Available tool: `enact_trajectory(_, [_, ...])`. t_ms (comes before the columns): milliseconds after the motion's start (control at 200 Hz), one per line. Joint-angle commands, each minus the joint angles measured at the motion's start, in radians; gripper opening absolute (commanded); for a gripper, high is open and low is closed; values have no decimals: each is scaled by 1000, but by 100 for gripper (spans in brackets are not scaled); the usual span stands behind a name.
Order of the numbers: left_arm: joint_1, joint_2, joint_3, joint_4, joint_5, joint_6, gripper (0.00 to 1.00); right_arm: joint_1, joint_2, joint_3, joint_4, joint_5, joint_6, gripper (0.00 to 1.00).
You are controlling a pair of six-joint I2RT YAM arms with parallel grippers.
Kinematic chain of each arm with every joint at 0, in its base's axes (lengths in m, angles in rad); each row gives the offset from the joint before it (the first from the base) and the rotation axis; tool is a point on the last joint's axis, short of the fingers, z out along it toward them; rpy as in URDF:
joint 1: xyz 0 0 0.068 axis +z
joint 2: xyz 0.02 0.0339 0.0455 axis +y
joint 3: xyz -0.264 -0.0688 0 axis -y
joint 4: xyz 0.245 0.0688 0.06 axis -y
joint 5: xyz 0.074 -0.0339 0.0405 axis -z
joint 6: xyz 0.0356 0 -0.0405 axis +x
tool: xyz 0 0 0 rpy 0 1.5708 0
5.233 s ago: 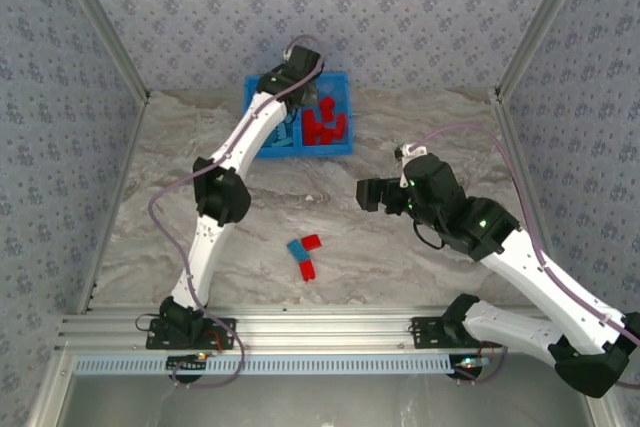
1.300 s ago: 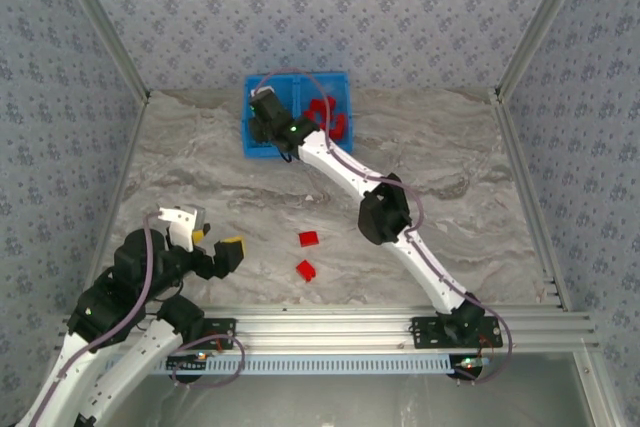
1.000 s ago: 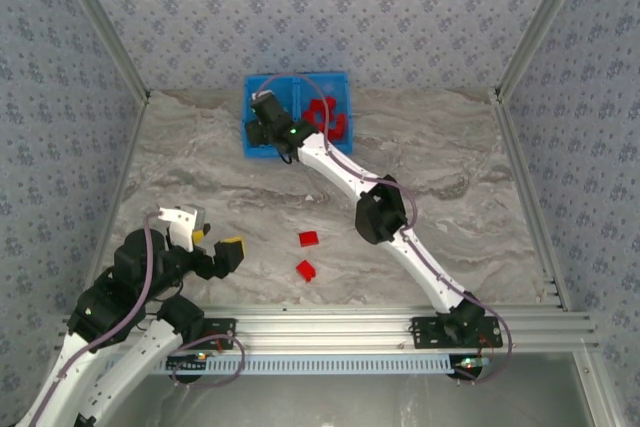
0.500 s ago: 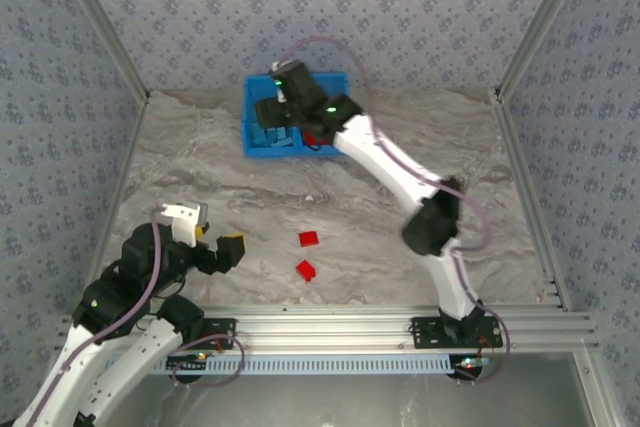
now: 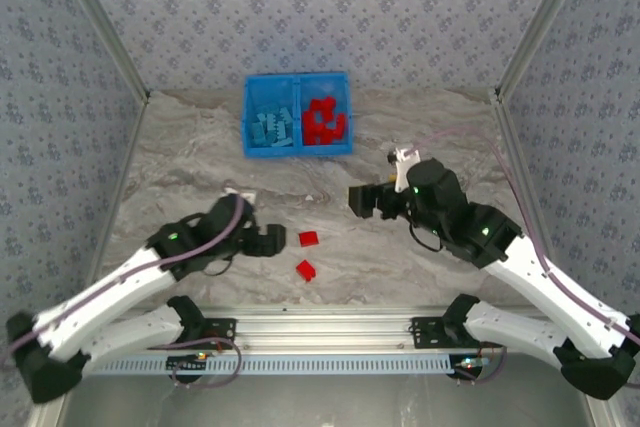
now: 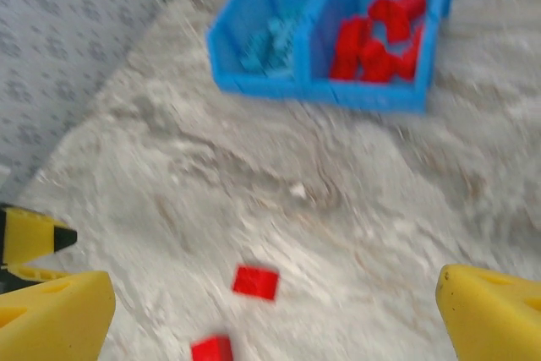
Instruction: Sort the legos into containers by color
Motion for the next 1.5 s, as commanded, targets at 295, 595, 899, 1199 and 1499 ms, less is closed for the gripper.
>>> enact_trajectory(295, [-138, 650, 284, 98, -123, -299, 99, -3, -99, -120, -118, 51, 120, 100])
enact_trajectory(595, [-143, 845, 319, 125, -166, -378, 99, -7, -89, -109, -131, 57, 108, 100])
enact_trajectory(899, [-143, 922, 320, 158, -169, -409, 74, -8, -89, -113, -136, 58, 109, 100])
enact_trajectory(1199, [-146, 890, 304, 122, -159, -436, 43, -8, -89, -107, -137, 56, 116, 100])
enact_trajectory(1499, [-148, 735, 443, 5, -289, -329, 34, -8, -88, -107, -129, 62, 119, 100])
